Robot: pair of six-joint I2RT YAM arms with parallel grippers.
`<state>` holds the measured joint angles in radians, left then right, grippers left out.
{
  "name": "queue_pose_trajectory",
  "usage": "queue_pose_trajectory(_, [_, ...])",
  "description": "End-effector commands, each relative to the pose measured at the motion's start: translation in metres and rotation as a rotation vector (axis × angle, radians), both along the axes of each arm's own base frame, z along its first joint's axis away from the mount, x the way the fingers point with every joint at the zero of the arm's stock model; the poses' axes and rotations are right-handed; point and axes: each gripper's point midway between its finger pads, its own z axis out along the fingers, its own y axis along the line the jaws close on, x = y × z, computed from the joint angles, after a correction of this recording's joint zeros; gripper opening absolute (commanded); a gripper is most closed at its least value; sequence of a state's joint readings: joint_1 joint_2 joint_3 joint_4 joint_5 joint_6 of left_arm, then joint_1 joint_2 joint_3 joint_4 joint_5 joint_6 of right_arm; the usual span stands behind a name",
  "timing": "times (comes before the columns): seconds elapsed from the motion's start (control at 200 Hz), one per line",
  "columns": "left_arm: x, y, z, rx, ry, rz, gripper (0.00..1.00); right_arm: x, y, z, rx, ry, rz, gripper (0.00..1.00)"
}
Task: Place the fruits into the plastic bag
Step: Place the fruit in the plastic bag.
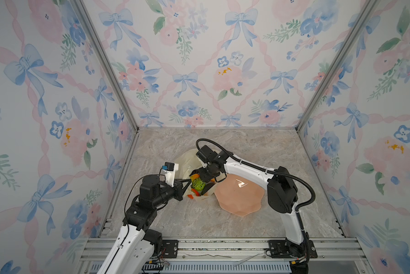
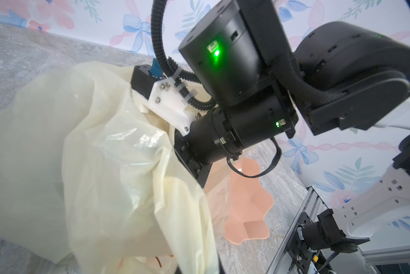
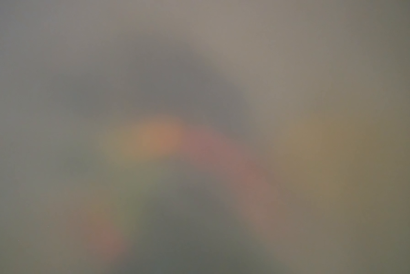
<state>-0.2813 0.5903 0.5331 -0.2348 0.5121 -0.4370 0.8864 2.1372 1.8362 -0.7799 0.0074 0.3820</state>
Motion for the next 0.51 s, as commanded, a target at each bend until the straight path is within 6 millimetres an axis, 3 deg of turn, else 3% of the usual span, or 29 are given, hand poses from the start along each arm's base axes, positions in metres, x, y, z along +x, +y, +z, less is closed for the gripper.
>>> queue_pose_trajectory(0.0, [-0.0004, -0.001, -0.0011, 0.017, -0.012, -0.012, 0.0, 0.0058, -0.0027, -0.0109, 0.0, 0.025, -0.028, 0.39])
queue_pose_trajectory(0.5, [0.0001, -0.0013, -0.0017, 0.017, -0.008, -0.014, 0.0, 0.006, -0.0052, -0.0135, -0.001, 0.038, -0.036, 0.49])
